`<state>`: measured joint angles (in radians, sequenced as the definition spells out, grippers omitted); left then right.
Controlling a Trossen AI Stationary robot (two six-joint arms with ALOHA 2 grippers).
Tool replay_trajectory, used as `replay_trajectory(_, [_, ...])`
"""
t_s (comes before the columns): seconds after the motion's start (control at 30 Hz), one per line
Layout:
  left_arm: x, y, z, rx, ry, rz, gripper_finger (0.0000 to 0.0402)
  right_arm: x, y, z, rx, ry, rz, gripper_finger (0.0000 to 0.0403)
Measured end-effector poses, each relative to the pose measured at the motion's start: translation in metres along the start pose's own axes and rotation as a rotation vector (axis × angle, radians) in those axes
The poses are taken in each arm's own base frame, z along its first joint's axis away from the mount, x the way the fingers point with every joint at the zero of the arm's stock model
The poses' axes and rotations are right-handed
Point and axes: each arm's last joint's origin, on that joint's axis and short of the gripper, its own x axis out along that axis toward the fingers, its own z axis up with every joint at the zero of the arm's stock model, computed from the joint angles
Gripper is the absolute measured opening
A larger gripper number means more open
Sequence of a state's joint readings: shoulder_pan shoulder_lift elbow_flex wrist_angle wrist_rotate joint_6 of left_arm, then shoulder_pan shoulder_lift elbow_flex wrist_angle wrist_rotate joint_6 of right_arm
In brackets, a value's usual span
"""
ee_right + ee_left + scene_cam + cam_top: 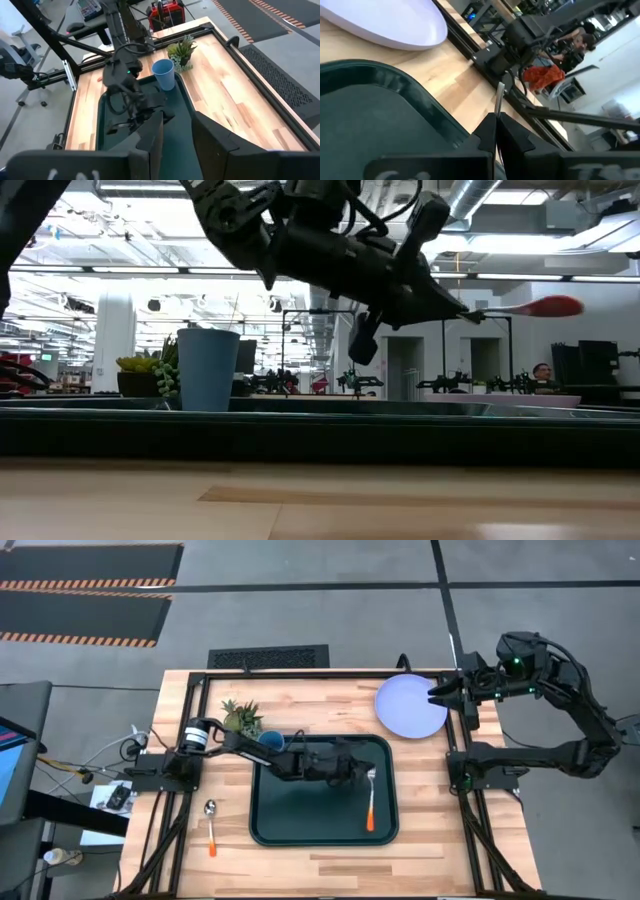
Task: Pick and place plate/cup/fork/spoon on tray
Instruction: Put the orange fork on the bottom right of the black tray
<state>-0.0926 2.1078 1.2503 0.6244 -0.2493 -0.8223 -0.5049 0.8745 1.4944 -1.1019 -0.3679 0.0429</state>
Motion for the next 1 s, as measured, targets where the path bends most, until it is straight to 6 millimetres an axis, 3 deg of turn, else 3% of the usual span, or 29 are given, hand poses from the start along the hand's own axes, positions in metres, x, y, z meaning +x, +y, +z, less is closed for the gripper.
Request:
replay_trajectory(0.17, [-0.004, -0.007, -0.013, 0.068, -0.021, 0.042, 0.0000, 0.000, 0.000, 0.001, -0.002, -0.005, 0.000, 0.0129])
replay_trajectory(0.57, [-0.011, 0.007, -0.028, 0.130, -0.016, 0.122, 0.0000, 0.000, 0.000, 0.001, 0.032, -0.009, 0.001, 0.0129])
replay_trajectory(0.77, [-0.007, 0.016, -0.048, 0.130, 0.055, 0.123, 0.0000, 0.000, 0.000, 0.001, 0.059, -0.008, 0.002, 0.0129])
replay_trajectory(1.0, [-0.006, 0.018, -0.046, 0.138, 0.063, 0.123, 0.0000, 0.000, 0.000, 0.001, 0.066, -0.009, 0.001, 0.0129])
